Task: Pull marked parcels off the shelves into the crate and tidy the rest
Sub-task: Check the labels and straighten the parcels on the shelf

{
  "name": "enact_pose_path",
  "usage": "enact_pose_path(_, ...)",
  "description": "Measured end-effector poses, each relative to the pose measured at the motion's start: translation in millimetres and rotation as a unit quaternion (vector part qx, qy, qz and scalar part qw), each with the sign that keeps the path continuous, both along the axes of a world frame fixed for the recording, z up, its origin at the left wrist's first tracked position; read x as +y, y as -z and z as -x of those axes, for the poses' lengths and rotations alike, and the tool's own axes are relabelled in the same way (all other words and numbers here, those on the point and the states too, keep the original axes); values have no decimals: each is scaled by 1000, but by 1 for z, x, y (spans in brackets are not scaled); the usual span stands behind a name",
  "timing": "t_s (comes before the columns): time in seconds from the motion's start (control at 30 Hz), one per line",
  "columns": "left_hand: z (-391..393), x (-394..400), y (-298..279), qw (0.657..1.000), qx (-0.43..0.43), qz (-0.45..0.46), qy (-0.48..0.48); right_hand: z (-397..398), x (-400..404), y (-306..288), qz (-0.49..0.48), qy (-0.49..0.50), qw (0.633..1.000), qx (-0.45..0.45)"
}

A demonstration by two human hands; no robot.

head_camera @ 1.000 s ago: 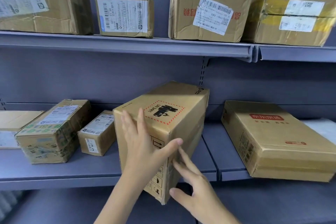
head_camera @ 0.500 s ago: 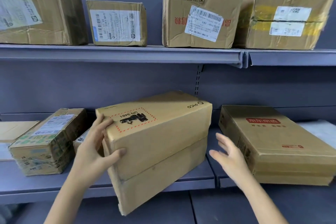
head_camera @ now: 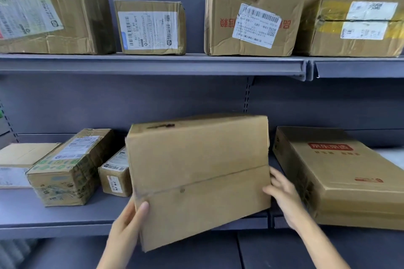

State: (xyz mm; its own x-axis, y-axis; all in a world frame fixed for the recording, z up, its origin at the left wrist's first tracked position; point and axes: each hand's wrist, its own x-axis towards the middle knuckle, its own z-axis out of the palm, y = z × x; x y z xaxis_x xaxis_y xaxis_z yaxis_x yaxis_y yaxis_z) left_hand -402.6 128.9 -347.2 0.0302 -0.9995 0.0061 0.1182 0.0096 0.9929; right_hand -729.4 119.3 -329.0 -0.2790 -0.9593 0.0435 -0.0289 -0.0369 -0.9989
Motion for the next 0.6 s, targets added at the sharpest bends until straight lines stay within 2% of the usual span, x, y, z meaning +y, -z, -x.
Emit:
enact_pose_path(0.1,2,3,-26,999,24,23,2,13,21,-5,74,32,993,-83)
enact_pose_path(0.2,4,2,-41,998,-19,58,7,15,39,-14,118,22,985,-125)
enact_pose_path(0.37,10,-2,-58,989,-4,136,48,18,54,-19,130,39,982,-128)
enact_pose_path(0.5,12,-5,-59,986,39,148,69,17,60,-28,139,46,980,-133)
enact_pose_path(0.6,14,-6,-61,985,21,142,92,16,60,-44,137,38,986,-92)
